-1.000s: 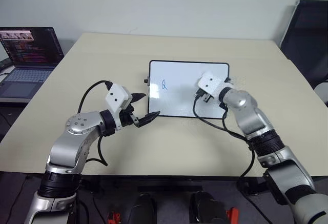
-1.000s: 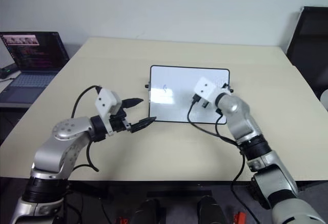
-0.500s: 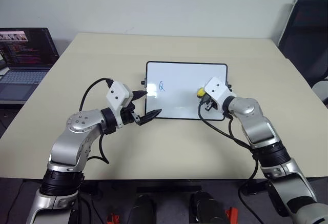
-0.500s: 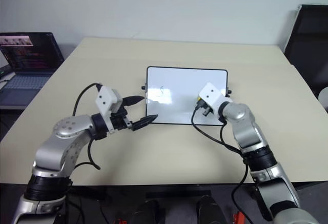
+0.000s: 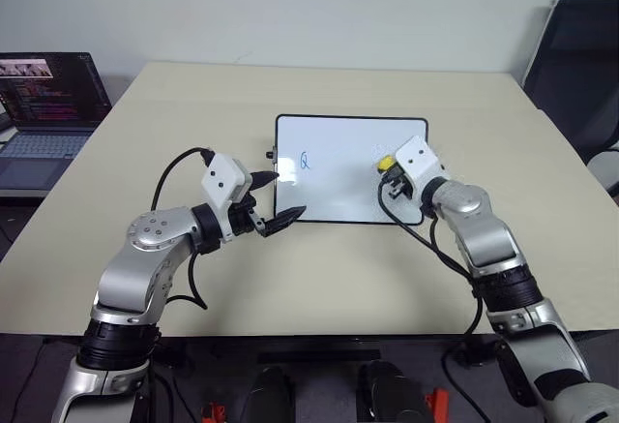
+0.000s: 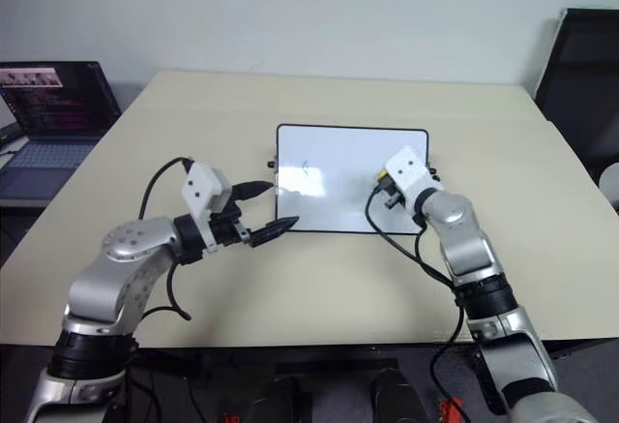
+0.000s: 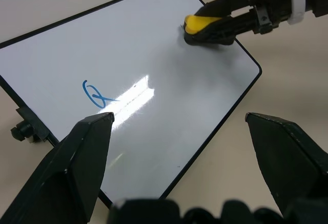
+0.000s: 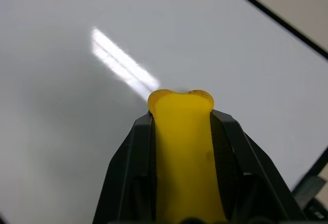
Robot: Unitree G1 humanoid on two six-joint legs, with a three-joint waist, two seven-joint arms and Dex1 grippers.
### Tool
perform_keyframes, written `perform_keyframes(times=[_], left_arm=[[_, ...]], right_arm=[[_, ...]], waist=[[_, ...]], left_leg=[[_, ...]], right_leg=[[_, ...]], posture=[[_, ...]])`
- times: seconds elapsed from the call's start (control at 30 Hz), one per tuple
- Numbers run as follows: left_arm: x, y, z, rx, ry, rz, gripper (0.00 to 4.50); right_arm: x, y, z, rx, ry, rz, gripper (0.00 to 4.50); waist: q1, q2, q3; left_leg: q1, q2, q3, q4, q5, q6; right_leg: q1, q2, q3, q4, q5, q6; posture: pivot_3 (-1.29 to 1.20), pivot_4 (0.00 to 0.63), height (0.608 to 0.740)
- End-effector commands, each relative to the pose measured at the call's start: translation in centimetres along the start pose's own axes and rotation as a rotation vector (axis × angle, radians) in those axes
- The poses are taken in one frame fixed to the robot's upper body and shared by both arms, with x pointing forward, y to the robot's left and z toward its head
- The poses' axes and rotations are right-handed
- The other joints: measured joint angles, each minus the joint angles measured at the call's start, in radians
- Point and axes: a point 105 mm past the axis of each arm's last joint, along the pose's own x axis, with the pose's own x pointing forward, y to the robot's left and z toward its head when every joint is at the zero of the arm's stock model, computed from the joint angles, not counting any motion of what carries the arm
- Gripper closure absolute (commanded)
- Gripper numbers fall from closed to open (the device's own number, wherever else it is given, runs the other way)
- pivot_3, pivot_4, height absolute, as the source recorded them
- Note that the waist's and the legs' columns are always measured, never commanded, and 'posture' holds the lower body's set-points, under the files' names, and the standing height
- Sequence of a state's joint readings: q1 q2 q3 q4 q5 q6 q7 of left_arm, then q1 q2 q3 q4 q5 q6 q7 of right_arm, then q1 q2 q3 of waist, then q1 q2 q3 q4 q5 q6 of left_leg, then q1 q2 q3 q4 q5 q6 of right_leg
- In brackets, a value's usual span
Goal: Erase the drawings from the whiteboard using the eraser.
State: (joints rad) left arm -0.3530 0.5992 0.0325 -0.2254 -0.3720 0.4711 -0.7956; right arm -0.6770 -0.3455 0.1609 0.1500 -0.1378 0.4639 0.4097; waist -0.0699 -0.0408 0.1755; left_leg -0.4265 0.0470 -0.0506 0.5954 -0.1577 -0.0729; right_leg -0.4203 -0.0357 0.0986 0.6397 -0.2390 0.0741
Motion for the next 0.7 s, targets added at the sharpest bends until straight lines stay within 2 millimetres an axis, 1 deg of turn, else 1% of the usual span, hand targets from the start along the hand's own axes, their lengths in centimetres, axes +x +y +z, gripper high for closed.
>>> perform_keyframes(times=[0.03, 0.17, 0.23, 0.3, 0.37, 0.47, 0.57, 0.63, 0.7], left_arm=[[0.2, -0.2, 1.1, 0.028, -0.038, -0.006, 0.00], [0.3, -0.2, 1.1, 0.026, -0.042, -0.003, 0.00], [0.3, 0.0, 1.2, 0.022, -0.047, 0.004, 0.00], [0.4, 0.1, 1.3, 0.017, -0.058, 0.012, 0.00], [0.5, 0.2, 1.6, 0.013, -0.068, 0.018, 0.00], [0.5, 0.3, 1.8, 0.012, -0.074, 0.020, 0.00], [0.5, 0.3, 1.8, 0.012, -0.075, 0.022, 0.00], [0.4, 0.3, 1.8, 0.010, -0.074, 0.024, 0.00], [0.3, 0.3, 1.7, 0.007, -0.073, 0.028, 0.00]], right_arm=[[0.2, -2.2, -0.4, -0.003, 0.019, -0.088, 3.39], [0.3, -1.7, -0.5, -0.005, 0.020, -0.059, 3.39], [0.5, -1.3, 0.0, -0.027, -0.001, -0.038, 3.39], [0.7, -1.4, 0.2, -0.043, -0.002, -0.034, 3.39], [0.8, -1.4, 0.0, -0.044, 0.016, -0.023, 3.39], [0.6, 0.0, -1.1, -0.040, 0.063, 0.057, 3.39], [-0.3, 1.7, -2.1, -0.064, 0.104, 0.140, 3.39], [-0.8, 2.5, -2.5, -0.092, 0.120, 0.184, 3.39], [-1.3, 2.9, -2.4, -0.123, 0.118, 0.205, 3.39]], waist=[[-0.001, 0.000, 0.000], [-0.004, 0.000, 0.000], [-0.006, 0.000, 0.000], [-0.009, 0.000, 0.000], [-0.012, 0.000, 0.000], [-0.013, 0.000, 0.000], [-0.014, 0.000, 0.000], [-0.014, 0.000, 0.000], [-0.014, 0.000, 0.000]], left_leg=[[0.000, 0.000, 0.000, 0.000, 0.001, 0.001], [0.000, 0.000, 0.000, 0.000, 0.003, 0.005], [0.000, 0.000, 0.000, 0.000, 0.003, 0.005], [0.000, 0.000, 0.000, 0.000, 0.003, 0.006], [-0.001, 0.000, 0.000, 0.000, 0.004, 0.006], [-0.001, 0.000, 0.000, -0.001, 0.004, 0.006], [-0.001, 0.000, 0.000, -0.001, 0.004, 0.006], [-0.001, 0.000, 0.000, -0.001, 0.004, 0.006], [-0.001, 0.000, 0.000, -0.001, 0.003, 0.006]], right_leg=[[0.000, 0.000, 0.000, 0.000, 0.000, 0.000], [0.000, 0.000, 0.000, 0.001, 0.000, 0.000], [0.001, 0.000, 0.000, 0.002, 0.000, 0.000], [0.001, 0.000, 0.000, 0.003, 0.000, 0.000], [0.002, 0.000, 0.000, 0.004, 0.000, 0.000], [0.002, 0.001, 0.000, 0.004, 0.000, 0.000], [0.002, 0.001, 0.000, 0.004, 0.000, 0.000], [0.002, 0.001, 0.000, 0.004, 0.000, 0.000], [0.002, 0.001, 0.000, 0.004, 0.000, 0.000]], posture=[[0.00, 0.150, 0.740], [0.00, 0.150, 0.740], [0.00, 0.150, 0.740], [0.00, 0.150, 0.740], [0.00, 0.150, 0.740], [0.00, 0.150, 0.740], [0.00, 0.150, 0.740], [0.00, 0.150, 0.740], [0.00, 0.150, 0.740]])
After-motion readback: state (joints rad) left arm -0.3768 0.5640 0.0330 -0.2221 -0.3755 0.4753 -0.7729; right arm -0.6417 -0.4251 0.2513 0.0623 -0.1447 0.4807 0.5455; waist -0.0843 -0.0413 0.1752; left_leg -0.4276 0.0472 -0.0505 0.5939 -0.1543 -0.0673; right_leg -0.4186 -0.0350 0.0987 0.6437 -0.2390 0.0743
